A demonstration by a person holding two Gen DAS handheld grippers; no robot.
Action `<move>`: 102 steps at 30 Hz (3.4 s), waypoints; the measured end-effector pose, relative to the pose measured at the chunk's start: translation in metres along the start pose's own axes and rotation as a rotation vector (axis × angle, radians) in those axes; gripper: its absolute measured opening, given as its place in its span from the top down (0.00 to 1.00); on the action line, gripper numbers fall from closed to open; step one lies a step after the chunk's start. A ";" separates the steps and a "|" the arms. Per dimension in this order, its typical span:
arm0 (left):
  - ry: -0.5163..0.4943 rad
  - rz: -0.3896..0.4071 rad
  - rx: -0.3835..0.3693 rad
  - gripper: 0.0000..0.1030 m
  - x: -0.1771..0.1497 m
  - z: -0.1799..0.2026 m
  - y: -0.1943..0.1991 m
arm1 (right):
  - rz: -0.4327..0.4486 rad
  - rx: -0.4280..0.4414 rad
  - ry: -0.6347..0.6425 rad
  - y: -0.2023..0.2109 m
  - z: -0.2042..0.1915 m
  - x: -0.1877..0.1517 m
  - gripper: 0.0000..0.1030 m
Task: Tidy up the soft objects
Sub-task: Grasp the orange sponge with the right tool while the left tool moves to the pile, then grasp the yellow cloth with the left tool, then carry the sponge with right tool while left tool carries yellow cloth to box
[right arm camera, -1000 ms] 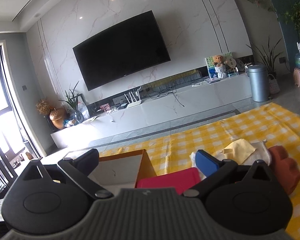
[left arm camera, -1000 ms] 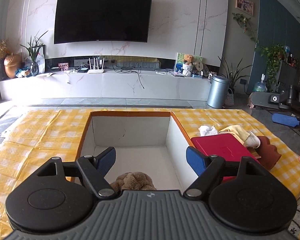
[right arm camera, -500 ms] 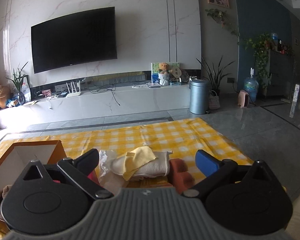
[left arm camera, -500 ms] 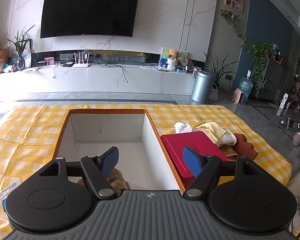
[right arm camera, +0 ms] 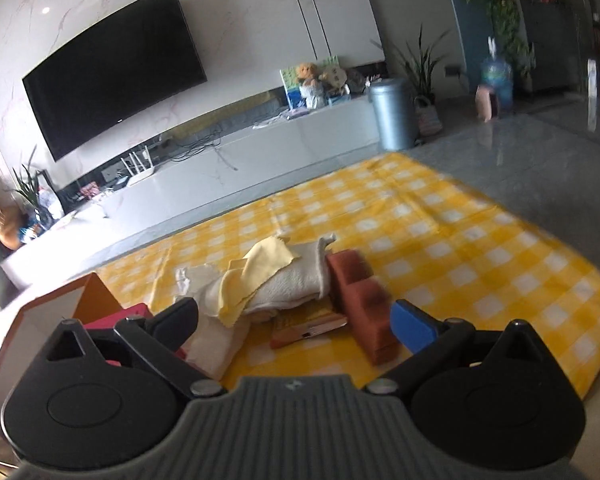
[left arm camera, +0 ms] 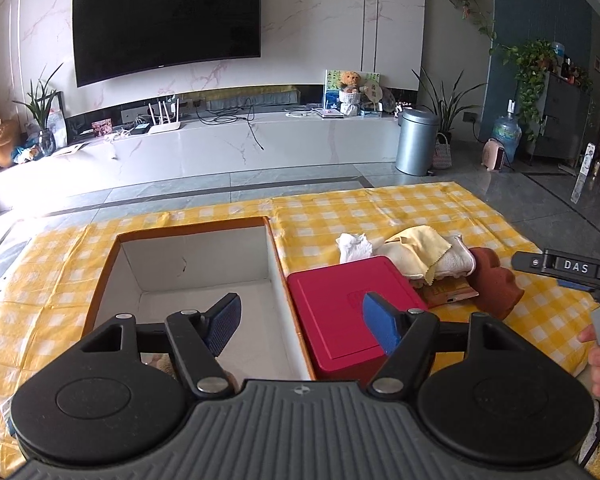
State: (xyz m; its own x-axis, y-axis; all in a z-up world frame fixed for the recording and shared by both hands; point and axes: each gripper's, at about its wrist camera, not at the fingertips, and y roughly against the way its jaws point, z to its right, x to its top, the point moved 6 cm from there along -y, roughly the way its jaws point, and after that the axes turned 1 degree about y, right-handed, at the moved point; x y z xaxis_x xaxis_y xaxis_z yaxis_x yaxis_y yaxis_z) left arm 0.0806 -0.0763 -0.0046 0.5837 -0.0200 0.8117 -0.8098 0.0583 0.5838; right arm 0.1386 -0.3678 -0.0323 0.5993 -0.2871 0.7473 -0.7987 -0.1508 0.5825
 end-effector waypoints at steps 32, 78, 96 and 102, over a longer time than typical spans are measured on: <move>-0.290 -0.120 0.062 0.19 0.005 0.082 -0.063 | -0.177 -0.261 0.302 -0.114 0.040 -0.006 0.13; -0.330 -0.419 -0.249 0.75 0.020 0.178 -0.270 | -0.229 -0.178 0.215 -0.102 0.046 -0.013 0.69; -0.254 -0.334 -0.259 0.97 0.046 0.158 -0.200 | -0.218 -0.199 0.209 -0.097 0.051 -0.012 0.69; -0.224 -0.277 -0.281 0.97 0.058 0.153 -0.172 | -0.151 -0.237 0.135 -0.080 0.063 -0.001 0.69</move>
State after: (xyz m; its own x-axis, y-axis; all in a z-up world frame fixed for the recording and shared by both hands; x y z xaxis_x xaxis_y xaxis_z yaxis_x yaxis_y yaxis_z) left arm 0.2447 -0.2403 -0.0556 0.7238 -0.2872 0.6274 -0.5591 0.2887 0.7772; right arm 0.1983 -0.4150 -0.1002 0.7247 -0.1473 0.6731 -0.6747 0.0469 0.7366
